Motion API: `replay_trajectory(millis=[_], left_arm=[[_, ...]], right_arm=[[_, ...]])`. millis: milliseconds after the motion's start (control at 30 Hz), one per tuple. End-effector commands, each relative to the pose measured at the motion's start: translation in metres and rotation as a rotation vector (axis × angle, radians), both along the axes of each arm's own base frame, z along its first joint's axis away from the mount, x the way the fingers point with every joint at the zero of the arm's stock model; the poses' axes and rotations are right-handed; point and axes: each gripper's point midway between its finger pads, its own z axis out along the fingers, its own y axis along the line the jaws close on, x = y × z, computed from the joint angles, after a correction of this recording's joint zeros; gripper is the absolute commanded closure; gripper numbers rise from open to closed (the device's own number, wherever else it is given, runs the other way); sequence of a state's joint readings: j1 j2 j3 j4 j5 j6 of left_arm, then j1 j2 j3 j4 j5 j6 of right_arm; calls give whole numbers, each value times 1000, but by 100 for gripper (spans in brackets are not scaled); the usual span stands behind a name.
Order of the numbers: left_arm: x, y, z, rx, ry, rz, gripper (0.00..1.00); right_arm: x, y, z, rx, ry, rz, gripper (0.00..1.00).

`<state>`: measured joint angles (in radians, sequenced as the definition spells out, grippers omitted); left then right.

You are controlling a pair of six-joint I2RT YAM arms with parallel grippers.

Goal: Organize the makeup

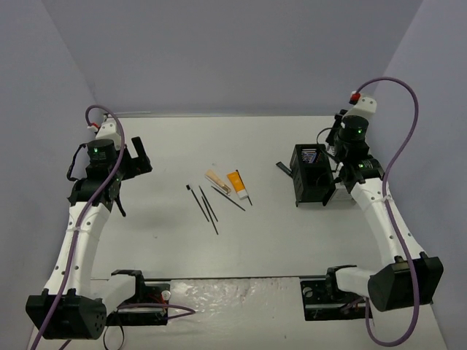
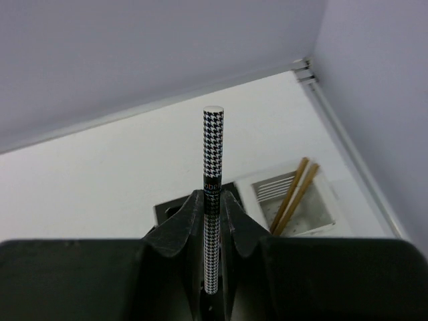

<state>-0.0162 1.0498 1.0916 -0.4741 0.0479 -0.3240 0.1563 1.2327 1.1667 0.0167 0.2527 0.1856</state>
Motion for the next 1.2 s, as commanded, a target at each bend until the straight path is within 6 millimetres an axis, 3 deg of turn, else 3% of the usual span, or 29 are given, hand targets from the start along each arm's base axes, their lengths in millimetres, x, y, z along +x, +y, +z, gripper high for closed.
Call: replay_trajectory(millis=[0,200,567,767,833,933,1067,1100,1167], left_arm=[[8,4,25,-6,-75,24,3],[9,3,23,-14,-68,19,3],[12,0,19,-32,-54,14,3],[11,0,20,-36,-55,14,3],[12,-1,18,-40,-52,15,3],[12,-1,17,-45,-48,13,3],[12,-2,17,-49,-46,11,3],[12,-2,17,-49,-47,11,3],[11,-1,19,-46,-51,14,3]], right_arm=[[19,-56,24,23,-233,-203,100],[39,-100,7,11,-254,-297,100],[67,-103,-55,26,-203,-243,99],[70,-98,-75,41,-165,-216,82],[66,-97,-73,42,-167,-211,60],[58,-92,-57,44,-173,-187,42],[48,-72,-23,43,-179,-84,37],[46,-59,-22,41,-145,-23,37],[44,-3,-15,11,-85,196,38]])
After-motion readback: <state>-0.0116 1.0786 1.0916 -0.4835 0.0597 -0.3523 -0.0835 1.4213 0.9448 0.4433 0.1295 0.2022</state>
